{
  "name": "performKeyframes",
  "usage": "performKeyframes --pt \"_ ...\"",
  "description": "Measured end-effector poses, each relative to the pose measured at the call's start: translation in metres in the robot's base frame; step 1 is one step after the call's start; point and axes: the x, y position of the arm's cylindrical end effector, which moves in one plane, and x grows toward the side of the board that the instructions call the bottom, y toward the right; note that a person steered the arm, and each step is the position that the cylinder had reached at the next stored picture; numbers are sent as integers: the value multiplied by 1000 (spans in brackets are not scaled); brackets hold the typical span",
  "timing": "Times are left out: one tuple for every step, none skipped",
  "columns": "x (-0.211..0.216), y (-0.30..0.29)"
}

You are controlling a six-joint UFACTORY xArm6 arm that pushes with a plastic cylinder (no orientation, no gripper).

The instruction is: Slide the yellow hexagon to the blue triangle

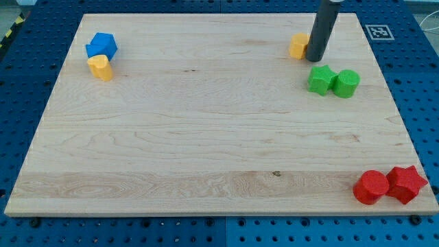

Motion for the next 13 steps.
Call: performKeyframes --pt "-1 22" --pt "-9 34" --pt "-26 30" --pt "-35 19" --pt "-35 7" --pt "-33 -5" --pt "-31 -18" --pt "-29 -30" --pt "-28 -43" --pt "-26 -55" --pt "-21 -67" --pt "-15 -78" --pt "-6 -89"
